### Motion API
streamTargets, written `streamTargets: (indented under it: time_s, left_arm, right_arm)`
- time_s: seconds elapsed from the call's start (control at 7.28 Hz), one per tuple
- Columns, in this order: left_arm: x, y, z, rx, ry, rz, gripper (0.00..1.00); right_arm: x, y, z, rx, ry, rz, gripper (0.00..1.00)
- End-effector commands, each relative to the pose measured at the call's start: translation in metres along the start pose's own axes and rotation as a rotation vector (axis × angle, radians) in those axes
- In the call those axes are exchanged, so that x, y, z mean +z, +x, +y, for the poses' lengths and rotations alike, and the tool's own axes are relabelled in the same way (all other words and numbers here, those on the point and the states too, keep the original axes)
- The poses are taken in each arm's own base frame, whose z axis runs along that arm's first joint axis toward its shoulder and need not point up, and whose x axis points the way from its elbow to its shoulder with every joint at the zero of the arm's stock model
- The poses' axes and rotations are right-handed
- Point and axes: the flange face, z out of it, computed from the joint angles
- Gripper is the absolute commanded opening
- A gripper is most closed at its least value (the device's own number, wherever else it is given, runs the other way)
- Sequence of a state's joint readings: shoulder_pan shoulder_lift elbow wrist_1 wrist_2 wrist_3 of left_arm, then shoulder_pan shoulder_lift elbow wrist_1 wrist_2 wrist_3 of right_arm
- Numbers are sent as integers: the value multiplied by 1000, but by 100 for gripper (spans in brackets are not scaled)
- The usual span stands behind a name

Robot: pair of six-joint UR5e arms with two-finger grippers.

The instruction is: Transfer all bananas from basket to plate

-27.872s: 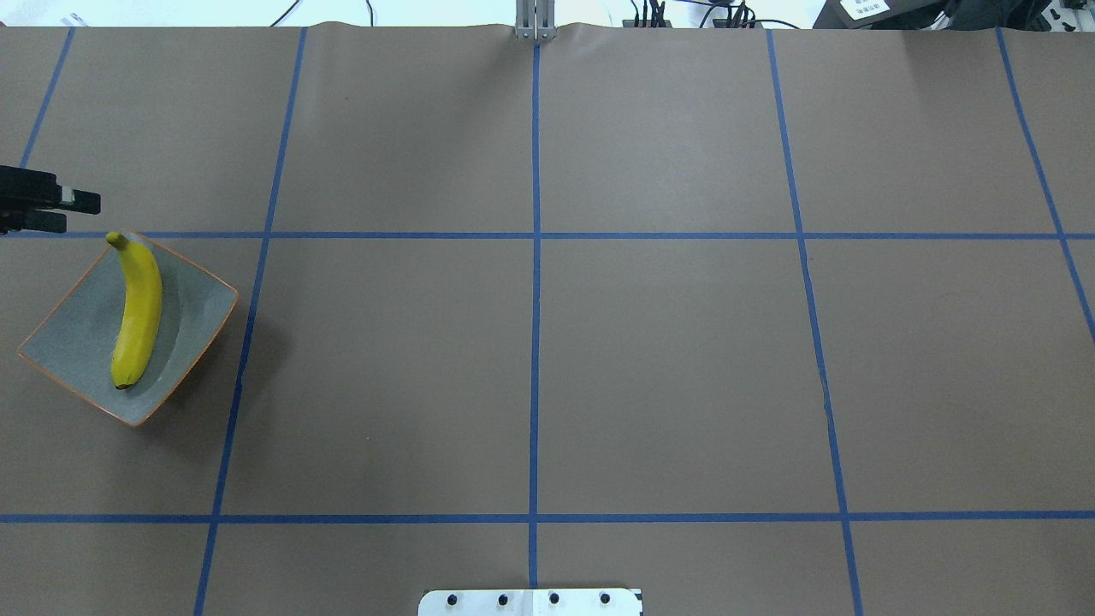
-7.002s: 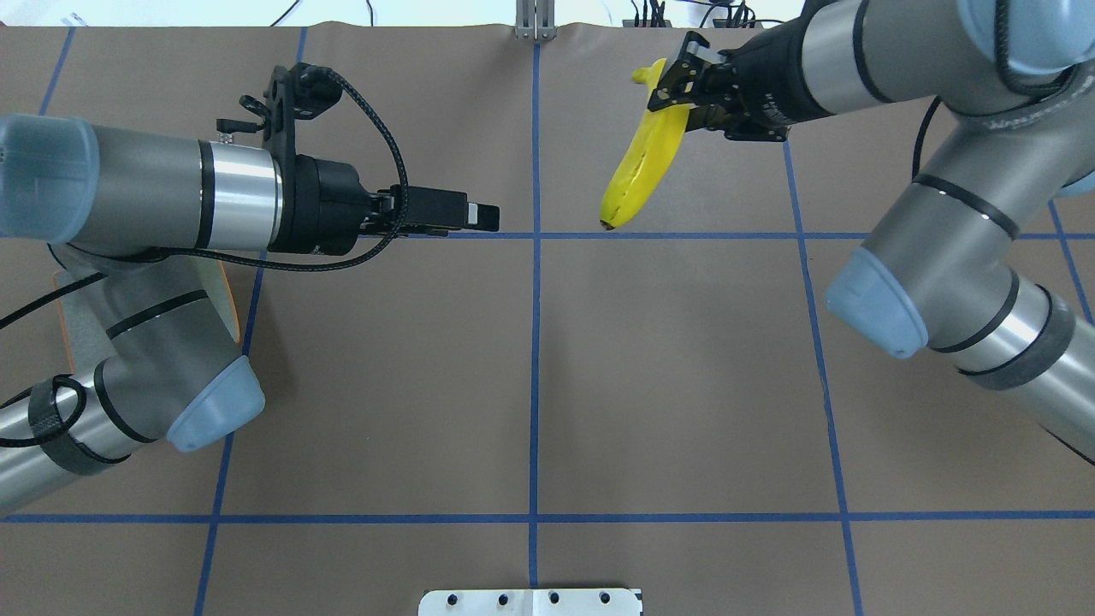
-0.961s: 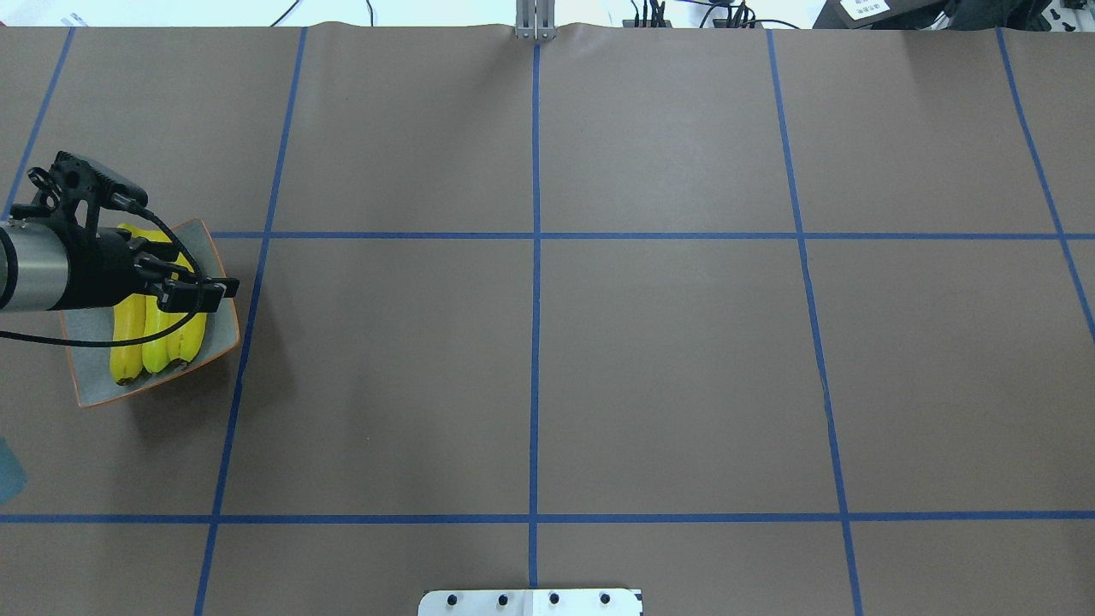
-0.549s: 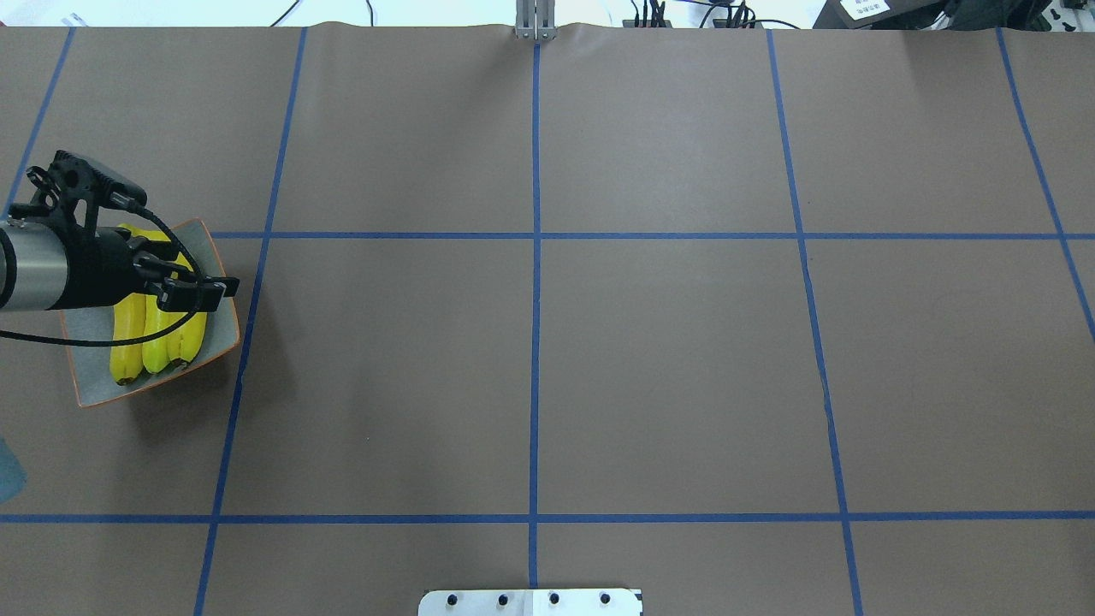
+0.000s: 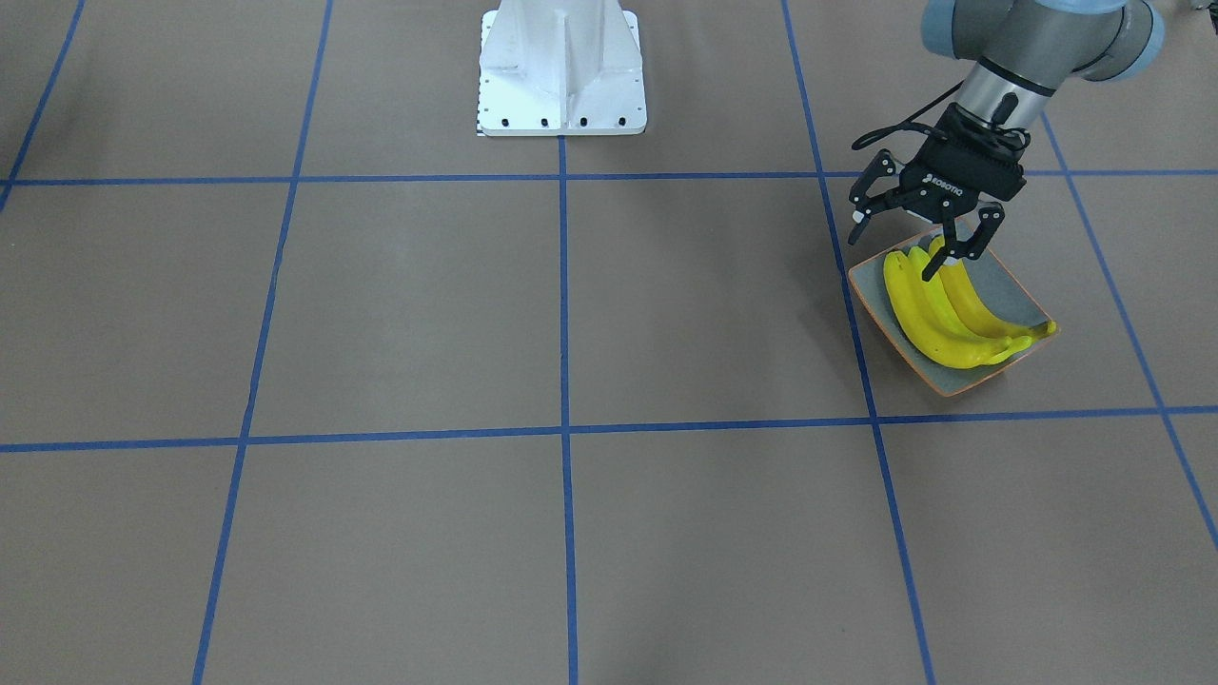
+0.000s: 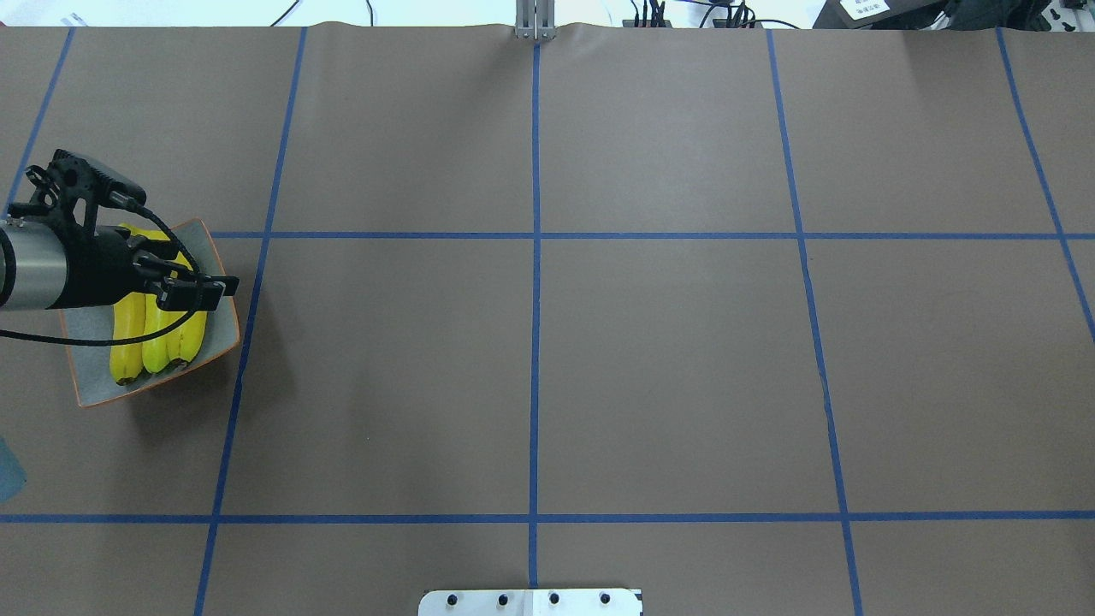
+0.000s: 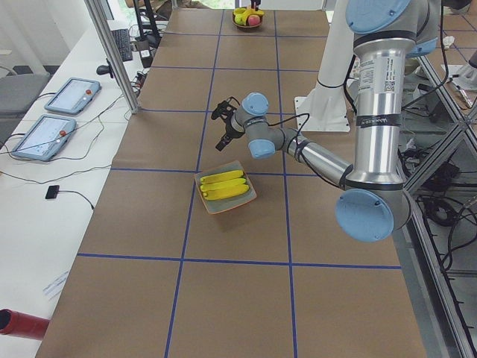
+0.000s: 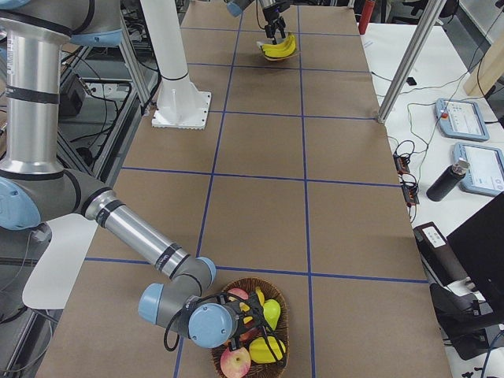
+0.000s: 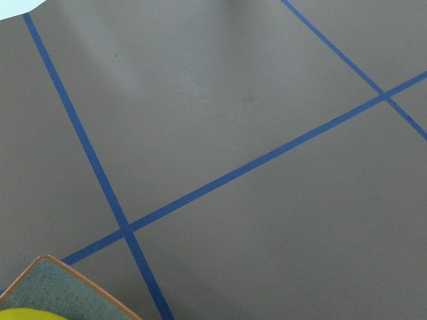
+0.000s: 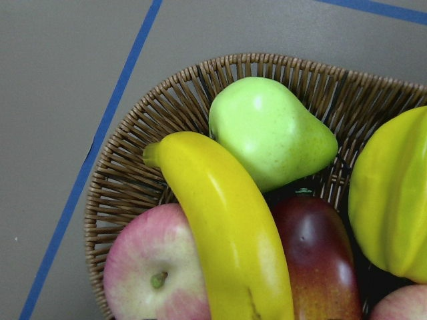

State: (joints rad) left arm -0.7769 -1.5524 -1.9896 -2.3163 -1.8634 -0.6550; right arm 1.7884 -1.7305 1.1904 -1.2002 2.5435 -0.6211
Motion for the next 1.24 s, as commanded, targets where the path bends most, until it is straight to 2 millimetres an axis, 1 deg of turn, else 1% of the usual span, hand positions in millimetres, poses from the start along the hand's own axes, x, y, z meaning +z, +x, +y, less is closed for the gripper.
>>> streamTargets:
  time_s: [0.0, 0.14, 0.27, 0.41, 0.55, 0.69, 0.82, 0.96, 1.1]
  left_arm:
    - [0, 0, 0, 0, 0, 0, 100]
    - [0, 1, -2, 1, 5, 1, 100]
    - [-1, 1, -3, 1, 7, 1, 100]
    - [-2, 2, -4, 2, 9, 3, 100]
    - [-2, 2, -4, 2, 10, 4, 100]
    - [-3, 3, -5, 3, 12, 5, 100]
    - [-2, 3, -4, 3, 9, 5, 100]
    - [-2, 3, -4, 2, 7, 5, 100]
    - [0, 3, -3, 2, 4, 4, 100]
  right_arm:
    - [6, -2, -3, 38, -14, -7, 85]
    - [6, -3, -10, 77, -16, -9, 84]
    - [8, -4, -13, 104, -21, -10, 84]
    - [10, -5, -15, 106, -24, -12, 79]
    - [12, -7, -18, 99, -29, -17, 58]
    - [14, -9, -22, 89, -33, -18, 32]
    - [12, -11, -27, 77, -31, -15, 10]
    - [10, -12, -31, 60, -23, -9, 0]
    - [6, -14, -36, 17, 3, 10, 0]
